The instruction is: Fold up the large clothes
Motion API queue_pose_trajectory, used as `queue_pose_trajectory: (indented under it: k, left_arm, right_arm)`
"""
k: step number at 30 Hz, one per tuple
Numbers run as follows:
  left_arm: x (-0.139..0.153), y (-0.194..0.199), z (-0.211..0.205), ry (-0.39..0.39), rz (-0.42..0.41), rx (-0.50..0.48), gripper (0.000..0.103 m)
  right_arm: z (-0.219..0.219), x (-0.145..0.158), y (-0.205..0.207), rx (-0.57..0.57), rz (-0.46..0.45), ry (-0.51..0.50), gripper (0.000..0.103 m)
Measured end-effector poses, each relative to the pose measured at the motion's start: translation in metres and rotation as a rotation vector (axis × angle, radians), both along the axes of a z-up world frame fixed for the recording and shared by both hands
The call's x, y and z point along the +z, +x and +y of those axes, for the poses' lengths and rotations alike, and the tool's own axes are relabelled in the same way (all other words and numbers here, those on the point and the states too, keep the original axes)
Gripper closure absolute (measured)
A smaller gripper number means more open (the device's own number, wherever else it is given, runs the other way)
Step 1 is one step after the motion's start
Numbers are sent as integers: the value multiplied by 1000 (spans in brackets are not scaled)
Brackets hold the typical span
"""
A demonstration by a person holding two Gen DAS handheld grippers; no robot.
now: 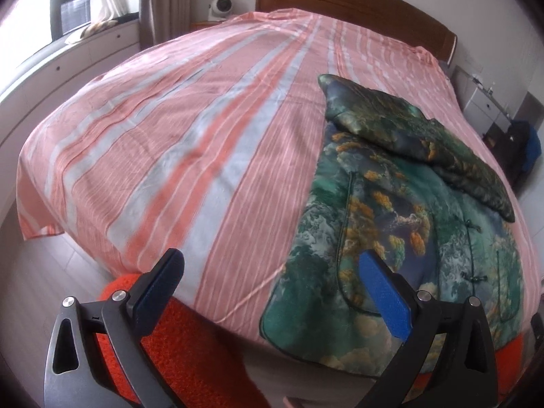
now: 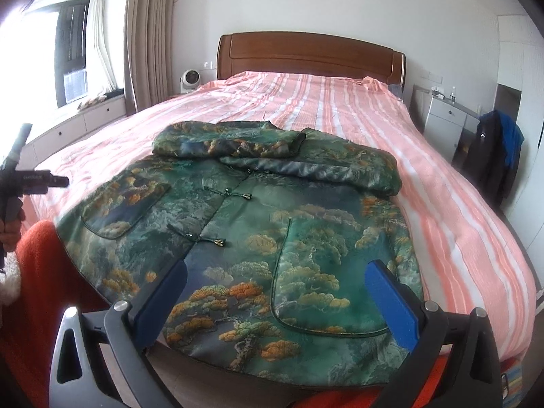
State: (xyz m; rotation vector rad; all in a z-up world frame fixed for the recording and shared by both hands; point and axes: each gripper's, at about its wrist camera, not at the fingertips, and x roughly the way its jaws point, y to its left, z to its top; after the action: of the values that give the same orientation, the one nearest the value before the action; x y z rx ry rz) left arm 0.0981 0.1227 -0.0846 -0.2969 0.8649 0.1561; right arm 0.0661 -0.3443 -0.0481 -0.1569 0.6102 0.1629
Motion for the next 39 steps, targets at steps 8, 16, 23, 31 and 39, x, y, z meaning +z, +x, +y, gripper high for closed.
queue_pose_trajectory:
  k: [8,16,23,31,39]
  left_arm:
    - [-14,-3,2,52,54,-7,1]
    - [-8,0,-19,173,78,-90,1]
    - [-7,-1,-10,106,58,-87,1]
    - [-1,-2,-22,124,42,-143,1]
    - [-4,2,-19,87,77,-130,1]
  right_arm:
    - [0,-4,0,-5,14,-6,0]
    - [-1,-8,5,-16,52,34,0]
    - [-1,-11,4,-17,66,33,0]
    - [4,-13,6,-6,78,33,0]
    - [8,-14,5,6,80,25,0]
